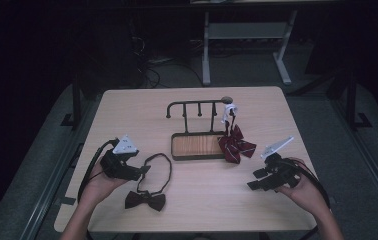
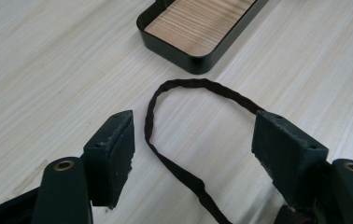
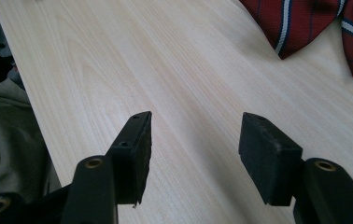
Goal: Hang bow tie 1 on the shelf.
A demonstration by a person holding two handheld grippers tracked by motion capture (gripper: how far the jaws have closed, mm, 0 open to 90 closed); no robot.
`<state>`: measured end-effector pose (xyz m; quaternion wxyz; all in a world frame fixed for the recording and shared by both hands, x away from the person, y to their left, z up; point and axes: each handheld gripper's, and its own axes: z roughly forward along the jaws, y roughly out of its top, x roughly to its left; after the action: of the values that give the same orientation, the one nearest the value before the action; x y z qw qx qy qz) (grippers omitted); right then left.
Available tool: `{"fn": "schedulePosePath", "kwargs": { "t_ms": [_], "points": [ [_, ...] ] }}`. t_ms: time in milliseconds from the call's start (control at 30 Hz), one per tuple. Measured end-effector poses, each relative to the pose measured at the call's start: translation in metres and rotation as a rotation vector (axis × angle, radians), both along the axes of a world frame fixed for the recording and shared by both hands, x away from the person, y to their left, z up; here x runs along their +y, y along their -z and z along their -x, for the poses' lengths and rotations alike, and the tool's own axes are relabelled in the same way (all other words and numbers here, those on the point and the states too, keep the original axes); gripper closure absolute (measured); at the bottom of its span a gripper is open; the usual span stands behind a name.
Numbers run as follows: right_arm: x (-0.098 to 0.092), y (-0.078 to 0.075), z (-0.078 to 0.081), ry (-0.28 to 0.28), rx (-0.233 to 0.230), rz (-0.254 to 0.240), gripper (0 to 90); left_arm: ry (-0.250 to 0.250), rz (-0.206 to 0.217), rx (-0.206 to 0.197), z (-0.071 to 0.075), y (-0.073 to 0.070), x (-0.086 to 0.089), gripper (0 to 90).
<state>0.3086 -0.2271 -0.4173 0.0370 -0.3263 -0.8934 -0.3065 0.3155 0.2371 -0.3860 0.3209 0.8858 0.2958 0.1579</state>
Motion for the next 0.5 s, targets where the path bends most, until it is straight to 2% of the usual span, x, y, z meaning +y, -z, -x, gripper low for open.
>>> {"fn": "schedulePosePath", "kwargs": {
  "t_ms": [300, 500],
  "points": [
    [-0.001, 0.001, 0.001, 0.004, -0.007, 0.007, 43.6, -0.008, -0.016, 0.034, -0.011, 0.002, 0.002, 32.1],
    [-0.002, 0.006, 0.005, -0.001, -0.006, 0.014, 43.2, -0.007, -0.051, 0.043, -0.018, 0.004, -0.001, 34.6]
  ]
}}
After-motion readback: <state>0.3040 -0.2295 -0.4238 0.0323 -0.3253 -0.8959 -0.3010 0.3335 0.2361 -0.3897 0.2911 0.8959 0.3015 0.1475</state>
